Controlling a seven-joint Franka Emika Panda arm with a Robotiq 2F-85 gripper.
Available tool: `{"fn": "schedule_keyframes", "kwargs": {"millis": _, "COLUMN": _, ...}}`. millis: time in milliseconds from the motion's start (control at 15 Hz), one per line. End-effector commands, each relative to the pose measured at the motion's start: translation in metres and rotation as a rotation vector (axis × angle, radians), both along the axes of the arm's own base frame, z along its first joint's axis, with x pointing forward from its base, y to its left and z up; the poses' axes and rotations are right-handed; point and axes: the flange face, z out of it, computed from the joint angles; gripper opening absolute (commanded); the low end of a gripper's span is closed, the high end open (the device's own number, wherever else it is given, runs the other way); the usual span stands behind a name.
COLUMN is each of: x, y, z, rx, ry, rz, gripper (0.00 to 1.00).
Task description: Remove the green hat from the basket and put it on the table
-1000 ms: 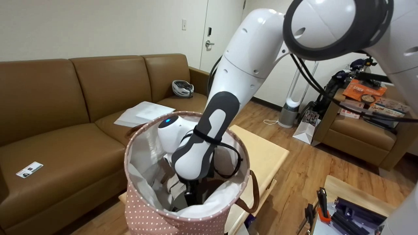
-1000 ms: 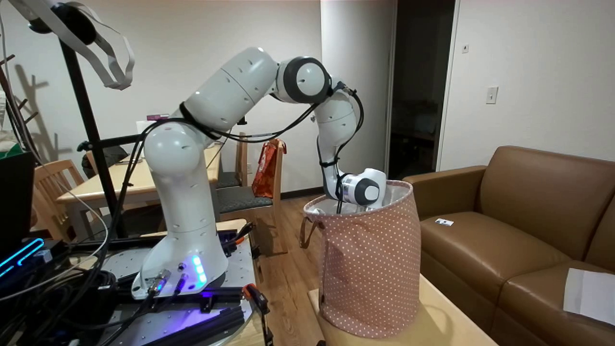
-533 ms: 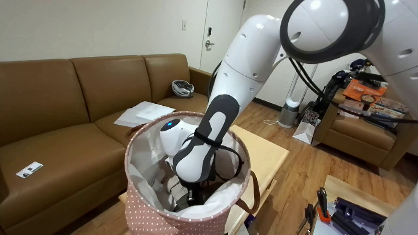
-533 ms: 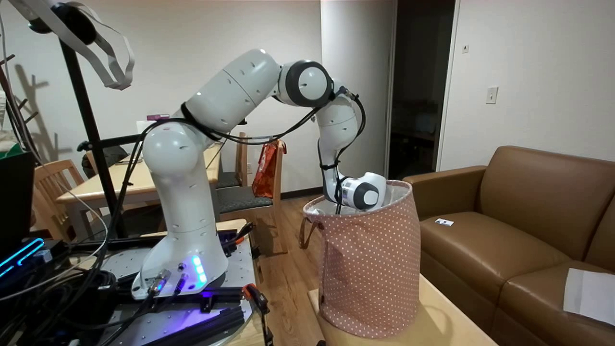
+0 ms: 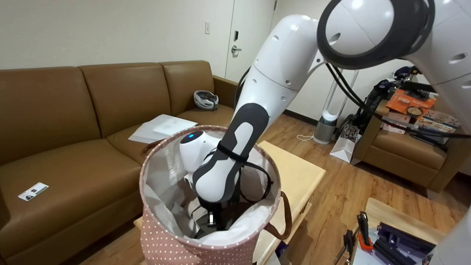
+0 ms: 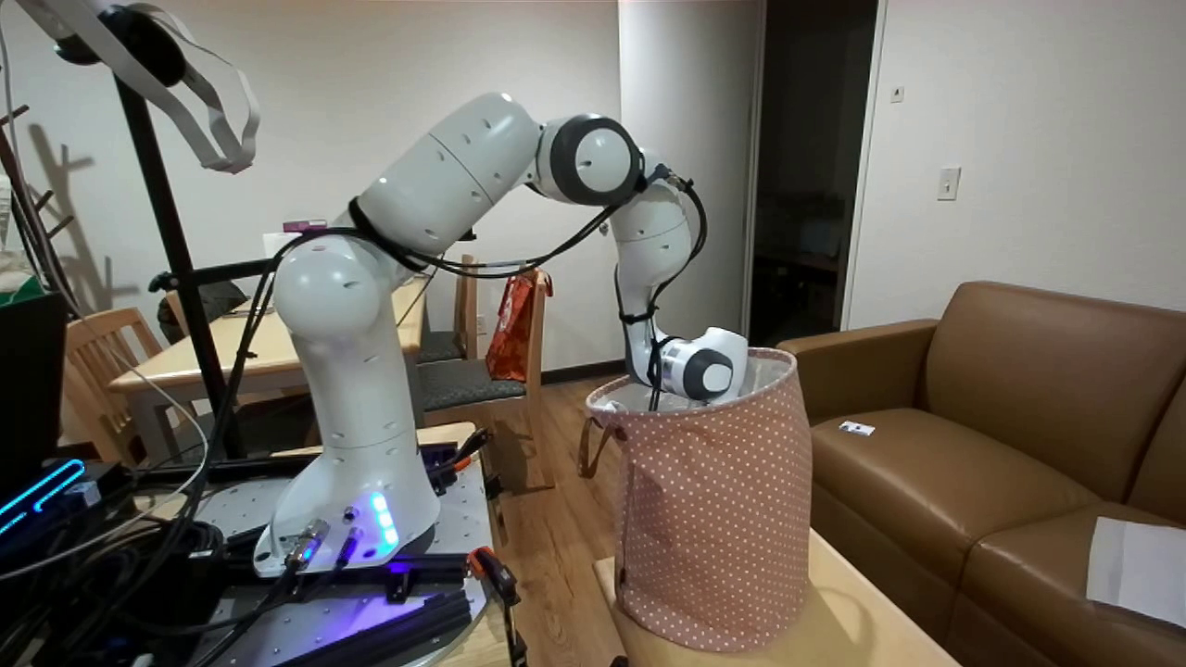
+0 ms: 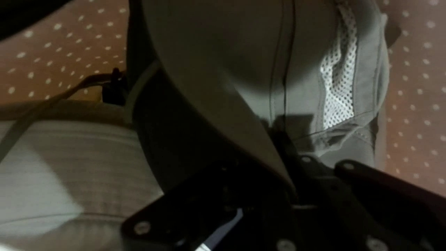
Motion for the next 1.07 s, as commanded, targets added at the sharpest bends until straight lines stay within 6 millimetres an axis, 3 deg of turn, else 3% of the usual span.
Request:
{"fn": "schedule_keyframes", "kwargs": {"millis": 0, "x": 0.013, "y": -0.004, "z": 0.046, "rx": 0.055, "ry": -0.082, "rz": -0.06, "gripper": 0.0}}
{"fn": "schedule_keyframes", "kwargs": {"millis": 200, "x": 0.032, "y": -0.006, "z": 0.099, "rx": 0.087, "ry": -0.201, "rz": -0.13, "gripper": 0.01}}
{"fn": "schedule_keyframes", "kwargs": {"millis": 533, "x": 0.061, "y": -0.018, "z": 0.205, "rx": 0.146, "ry": -0.431, "rz": -0.27, "gripper": 0.01}}
{"fn": "schedule_keyframes", "kwargs": {"millis": 1000, "x": 0.068, "y": -0.025, "z": 0.323, "rx": 0.167, "ry": -0.638, "rz": -0.342, "gripper": 0.01}}
